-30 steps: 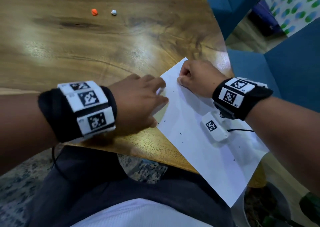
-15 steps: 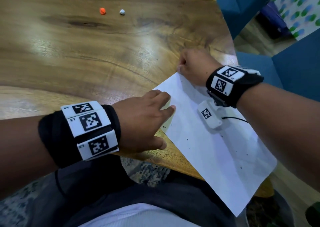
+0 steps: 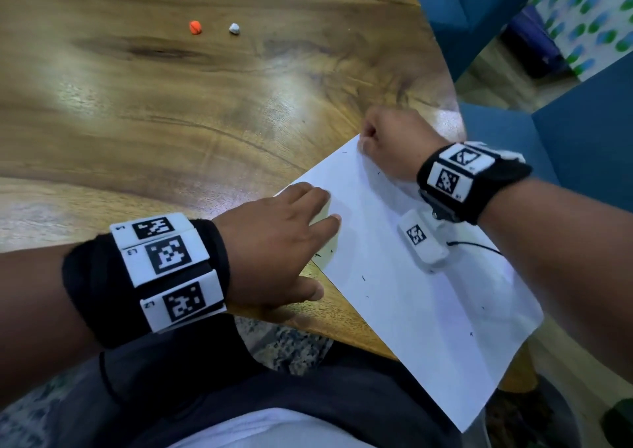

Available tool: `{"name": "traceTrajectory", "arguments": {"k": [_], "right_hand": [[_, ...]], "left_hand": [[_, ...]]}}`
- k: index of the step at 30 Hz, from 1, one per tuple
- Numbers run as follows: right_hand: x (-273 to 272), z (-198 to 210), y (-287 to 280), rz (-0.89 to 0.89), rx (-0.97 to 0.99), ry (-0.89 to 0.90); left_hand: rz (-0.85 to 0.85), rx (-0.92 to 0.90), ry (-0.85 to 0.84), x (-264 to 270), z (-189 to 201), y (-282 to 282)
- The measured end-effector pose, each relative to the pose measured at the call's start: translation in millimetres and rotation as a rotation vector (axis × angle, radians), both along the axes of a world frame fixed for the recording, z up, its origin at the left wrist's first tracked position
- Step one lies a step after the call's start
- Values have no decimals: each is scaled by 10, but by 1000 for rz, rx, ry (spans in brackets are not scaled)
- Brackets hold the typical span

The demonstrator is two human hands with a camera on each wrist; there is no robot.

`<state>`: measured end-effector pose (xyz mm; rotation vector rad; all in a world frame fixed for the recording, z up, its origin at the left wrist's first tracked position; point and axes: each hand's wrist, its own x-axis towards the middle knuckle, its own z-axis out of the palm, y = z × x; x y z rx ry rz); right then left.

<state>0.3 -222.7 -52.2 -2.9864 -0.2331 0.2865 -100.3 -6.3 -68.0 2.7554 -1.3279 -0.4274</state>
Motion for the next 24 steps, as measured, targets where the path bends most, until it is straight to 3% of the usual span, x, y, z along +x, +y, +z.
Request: {"name": "traceTrajectory", "arguments": {"k": [4, 12, 20, 24], "right_hand": [[150, 56, -78, -39, -20, 17], [-672, 76, 46, 236, 72, 204], [99, 79, -163, -19, -43, 27], [40, 179, -190, 57, -46, 54]], "left_hand": [[-6, -13, 7, 3, 8, -2], [-3, 88, 12, 15, 18, -26], [4, 69, 46, 18, 14, -66], [10, 77, 73, 23, 4, -66]]}}
